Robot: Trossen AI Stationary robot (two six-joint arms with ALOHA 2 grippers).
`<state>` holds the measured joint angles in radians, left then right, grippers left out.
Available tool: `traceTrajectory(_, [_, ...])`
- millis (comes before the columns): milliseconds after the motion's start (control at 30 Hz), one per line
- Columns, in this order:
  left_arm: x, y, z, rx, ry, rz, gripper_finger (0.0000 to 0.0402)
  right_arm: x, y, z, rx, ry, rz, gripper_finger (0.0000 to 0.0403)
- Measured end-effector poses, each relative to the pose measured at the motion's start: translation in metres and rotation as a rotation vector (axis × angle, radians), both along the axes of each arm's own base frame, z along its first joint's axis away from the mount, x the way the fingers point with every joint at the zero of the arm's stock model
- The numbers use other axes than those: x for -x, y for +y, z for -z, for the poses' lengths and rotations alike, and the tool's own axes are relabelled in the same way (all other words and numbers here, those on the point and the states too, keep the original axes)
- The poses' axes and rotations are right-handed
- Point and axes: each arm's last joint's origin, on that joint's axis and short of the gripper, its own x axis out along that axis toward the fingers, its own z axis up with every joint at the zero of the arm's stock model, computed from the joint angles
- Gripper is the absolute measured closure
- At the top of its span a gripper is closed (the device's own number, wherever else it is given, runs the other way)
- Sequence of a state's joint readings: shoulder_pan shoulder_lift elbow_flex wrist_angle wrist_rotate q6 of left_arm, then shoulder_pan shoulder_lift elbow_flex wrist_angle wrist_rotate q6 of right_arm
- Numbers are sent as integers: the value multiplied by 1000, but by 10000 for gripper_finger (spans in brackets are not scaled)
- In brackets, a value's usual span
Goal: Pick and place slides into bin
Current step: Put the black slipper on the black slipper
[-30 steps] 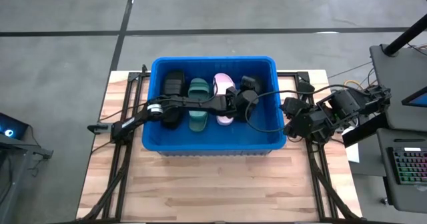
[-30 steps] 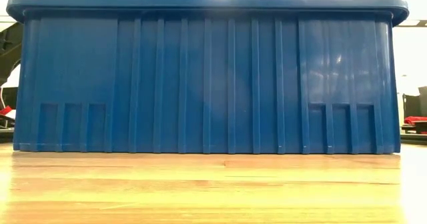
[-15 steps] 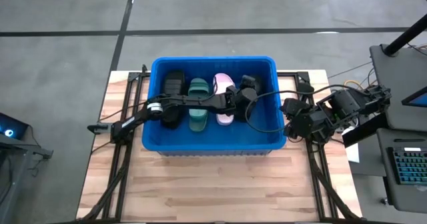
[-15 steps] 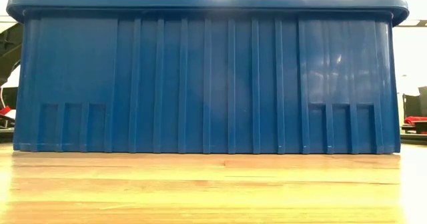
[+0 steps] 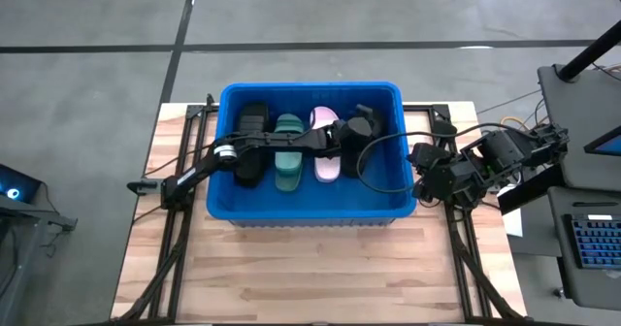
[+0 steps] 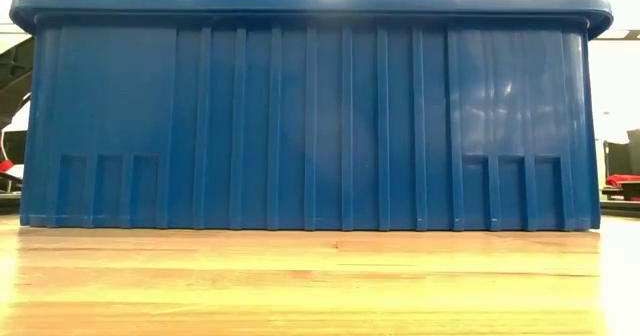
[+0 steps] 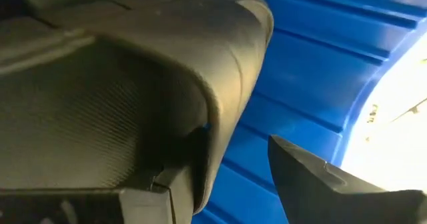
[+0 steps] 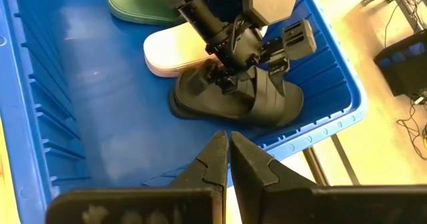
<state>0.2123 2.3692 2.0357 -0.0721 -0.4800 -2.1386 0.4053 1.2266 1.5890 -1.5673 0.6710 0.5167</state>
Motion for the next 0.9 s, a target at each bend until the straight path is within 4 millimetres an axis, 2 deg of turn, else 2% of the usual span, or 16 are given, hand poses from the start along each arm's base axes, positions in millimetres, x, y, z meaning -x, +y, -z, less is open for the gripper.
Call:
traceTrajectory(367, [-1,-1,-1,28,-37,21,242,0,0,0,-19,6,-5,394])
traceTrajectory(533, [0,-2,3,5,42,52,242,0,0,0,-21,4,-2,394])
traceTrajectory(900, [2,1,8,-3,90,112,242,0,1,0,-32,9,-6,394])
